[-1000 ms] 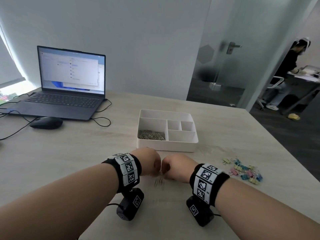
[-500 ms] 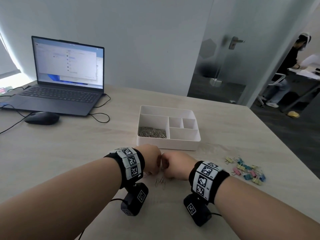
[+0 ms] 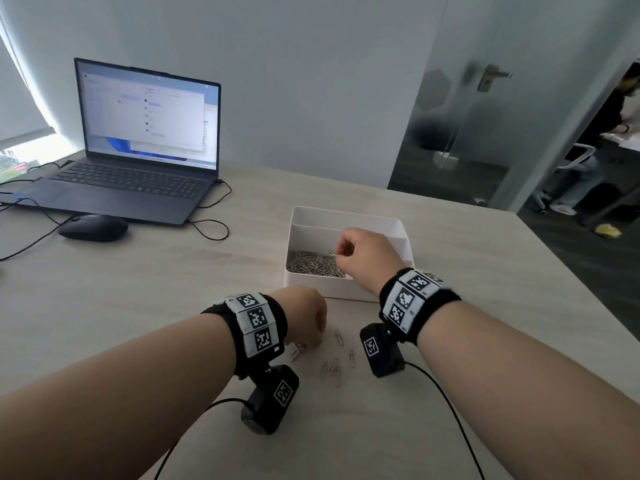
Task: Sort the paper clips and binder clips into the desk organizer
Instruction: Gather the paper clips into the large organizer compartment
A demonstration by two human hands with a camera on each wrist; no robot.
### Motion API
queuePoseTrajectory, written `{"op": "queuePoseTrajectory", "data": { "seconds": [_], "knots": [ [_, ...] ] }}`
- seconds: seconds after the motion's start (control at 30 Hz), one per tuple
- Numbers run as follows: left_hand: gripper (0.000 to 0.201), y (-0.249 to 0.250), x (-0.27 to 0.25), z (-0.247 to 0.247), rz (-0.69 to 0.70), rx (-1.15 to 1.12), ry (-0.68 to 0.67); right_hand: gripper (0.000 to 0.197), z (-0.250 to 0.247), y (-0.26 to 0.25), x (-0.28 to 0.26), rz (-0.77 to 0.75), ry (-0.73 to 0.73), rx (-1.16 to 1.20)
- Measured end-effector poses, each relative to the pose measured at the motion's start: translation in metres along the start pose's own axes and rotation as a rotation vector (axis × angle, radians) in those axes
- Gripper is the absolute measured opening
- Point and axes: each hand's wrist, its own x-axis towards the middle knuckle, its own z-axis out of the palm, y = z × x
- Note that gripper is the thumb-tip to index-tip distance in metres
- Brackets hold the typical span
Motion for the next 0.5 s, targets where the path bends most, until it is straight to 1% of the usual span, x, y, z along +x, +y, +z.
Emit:
{"op": "queuePoseTrajectory", "data": {
  "seconds": [0.07, 0.1, 0.17, 0.23, 0.3, 0.4, 0.43, 0.5],
  "knots": [
    [0.012, -0.005, -0.001, -0.004, -0.015, -0.099, -0.011, 0.005, 0.002, 0.003, 0.005, -0.004, -0.036, -0.04],
    [0.011, -0.007, -0.001, -0.006, -0.015, -0.153, 0.0, 0.007, 0.003, 0.005, 0.005, 0.0, -0.052, -0.049],
    [0.009, -0.012, 0.001, -0.014, -0.008, -0.279, 0.048, 0.006, 0.003, 0.011, 0.0, -0.008, -0.038, -0.044],
    [0.008, -0.015, 0.004, -0.025, 0.005, -0.414, 0.133, 0.004, -0.001, 0.016, -0.01, -0.013, -0.01, -0.02],
    [0.006, -0.017, 0.011, -0.038, 0.002, -0.544, 0.259, 0.004, -0.008, 0.023, -0.024, 0.007, -0.025, 0.002],
    [0.003, -0.016, 0.021, -0.054, -0.019, -0.663, 0.481, 0.003, -0.013, 0.032, -0.049, 0.076, -0.184, 0.004],
    [0.002, -0.016, 0.024, -0.058, -0.026, -0.675, 0.536, 0.005, -0.012, 0.035, -0.056, 0.095, -0.242, -0.027],
    [0.003, -0.017, 0.029, -0.063, -0.046, -0.674, 0.595, 0.009, -0.009, 0.04, -0.069, 0.126, -0.328, -0.071]
  ]
}}
